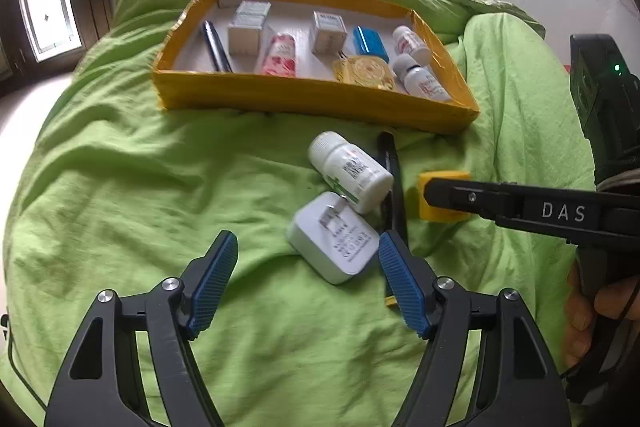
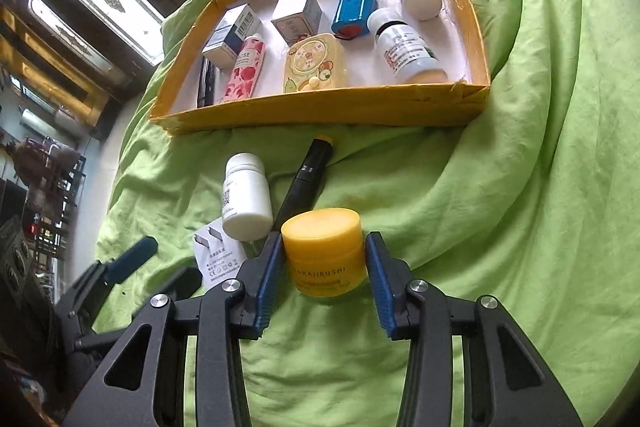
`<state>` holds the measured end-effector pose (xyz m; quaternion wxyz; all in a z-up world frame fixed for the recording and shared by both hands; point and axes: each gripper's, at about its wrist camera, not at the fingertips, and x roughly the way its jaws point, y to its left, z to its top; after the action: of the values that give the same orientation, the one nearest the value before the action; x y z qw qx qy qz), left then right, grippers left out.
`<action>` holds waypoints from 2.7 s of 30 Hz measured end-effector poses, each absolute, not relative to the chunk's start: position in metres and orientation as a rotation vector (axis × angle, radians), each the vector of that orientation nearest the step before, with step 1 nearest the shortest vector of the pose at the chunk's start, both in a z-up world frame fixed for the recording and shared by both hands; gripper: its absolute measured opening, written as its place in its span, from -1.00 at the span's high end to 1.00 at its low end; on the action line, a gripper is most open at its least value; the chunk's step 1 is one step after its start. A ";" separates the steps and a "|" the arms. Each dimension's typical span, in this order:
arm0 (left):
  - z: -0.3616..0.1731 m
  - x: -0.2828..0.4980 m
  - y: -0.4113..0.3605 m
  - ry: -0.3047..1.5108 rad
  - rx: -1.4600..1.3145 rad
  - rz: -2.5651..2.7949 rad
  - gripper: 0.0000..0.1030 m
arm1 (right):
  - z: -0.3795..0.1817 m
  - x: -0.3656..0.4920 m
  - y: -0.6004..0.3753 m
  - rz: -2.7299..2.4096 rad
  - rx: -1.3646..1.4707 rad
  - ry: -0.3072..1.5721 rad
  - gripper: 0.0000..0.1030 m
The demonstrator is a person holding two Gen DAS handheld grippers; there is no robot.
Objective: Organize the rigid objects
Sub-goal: 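Grasp the yellow-lidded cream jar with the right gripper while the left gripper grasps the white plug charger, then lift the cream jar and charger and carry them toward the tray, then lower the jar and charger into the tray and open both grippers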
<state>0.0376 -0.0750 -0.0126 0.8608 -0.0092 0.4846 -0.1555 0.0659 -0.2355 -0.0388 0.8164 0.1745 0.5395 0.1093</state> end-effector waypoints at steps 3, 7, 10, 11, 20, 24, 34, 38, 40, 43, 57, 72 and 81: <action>-0.019 0.044 -0.084 1.057 -0.036 -0.327 -0.30 | -0.038 0.066 -0.235 0.225 0.383 1.143 0.28; -0.030 0.054 -0.095 1.114 -0.080 -0.278 -0.15 | -0.037 0.065 -0.238 0.213 0.385 1.139 0.28; -0.038 0.063 -0.101 1.158 -0.106 -0.210 -0.14 | -0.038 0.065 -0.240 0.211 0.390 1.142 0.28; -0.041 0.065 -0.104 1.171 -0.100 -0.188 -0.14 | -0.038 0.065 -0.240 0.210 0.390 1.143 0.28; -0.033 0.054 -0.096 1.173 -0.036 -0.203 -0.04 | -0.044 0.065 -0.241 0.209 0.398 1.167 0.28; -0.031 0.043 -0.078 1.149 -0.049 -0.243 -0.05 | -0.046 0.065 -0.239 0.208 0.389 1.177 0.28; -0.034 0.037 -0.071 1.090 -0.066 -0.249 -0.03 | -0.054 0.067 -0.234 0.201 0.356 1.193 0.28; -0.034 0.035 -0.071 1.085 -0.061 -0.254 -0.03 | -0.053 0.066 -0.234 0.201 0.351 1.185 0.28; -0.033 0.035 -0.072 1.080 -0.059 -0.259 -0.03 | -0.052 0.065 -0.234 0.202 0.356 1.176 0.28; -0.031 0.033 -0.071 1.071 -0.068 -0.264 -0.02 | -0.048 0.063 -0.234 0.214 0.363 1.157 0.28; -0.027 0.031 -0.070 1.050 -0.071 -0.271 -0.02 | -0.043 0.062 -0.232 0.221 0.363 1.134 0.28; -0.001 0.049 -0.056 0.989 -0.205 -0.301 -0.02 | -0.023 0.061 -0.240 0.240 0.411 1.079 0.28; 0.025 0.110 -0.059 0.947 -0.205 -0.345 -0.02 | 0.003 0.080 -0.261 0.229 0.511 1.017 0.28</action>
<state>0.1101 -0.0593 0.0251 0.8706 -0.0981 0.4529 -0.1651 0.0803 -0.2606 0.0035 0.8361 0.2416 0.4806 0.1082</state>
